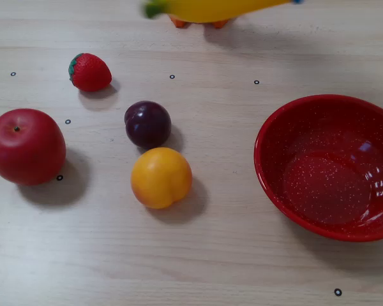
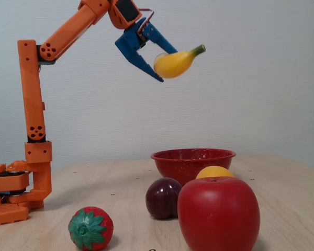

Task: Put the banana in the red bowl.

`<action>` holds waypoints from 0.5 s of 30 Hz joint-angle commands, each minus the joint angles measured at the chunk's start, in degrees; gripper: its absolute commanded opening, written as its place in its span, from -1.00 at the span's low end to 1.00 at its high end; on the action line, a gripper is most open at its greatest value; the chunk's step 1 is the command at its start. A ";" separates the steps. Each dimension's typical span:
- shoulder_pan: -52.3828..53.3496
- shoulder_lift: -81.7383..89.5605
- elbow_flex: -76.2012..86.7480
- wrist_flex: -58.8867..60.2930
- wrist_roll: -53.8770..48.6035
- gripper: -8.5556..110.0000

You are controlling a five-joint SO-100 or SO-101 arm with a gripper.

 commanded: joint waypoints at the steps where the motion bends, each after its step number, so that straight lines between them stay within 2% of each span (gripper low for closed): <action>1: 3.52 2.02 -1.93 -3.16 -1.32 -0.85; 8: 8.35 -8.35 -1.23 -1.93 0.79 -0.85; 15: 7.65 -20.04 -3.08 -5.27 2.02 -0.85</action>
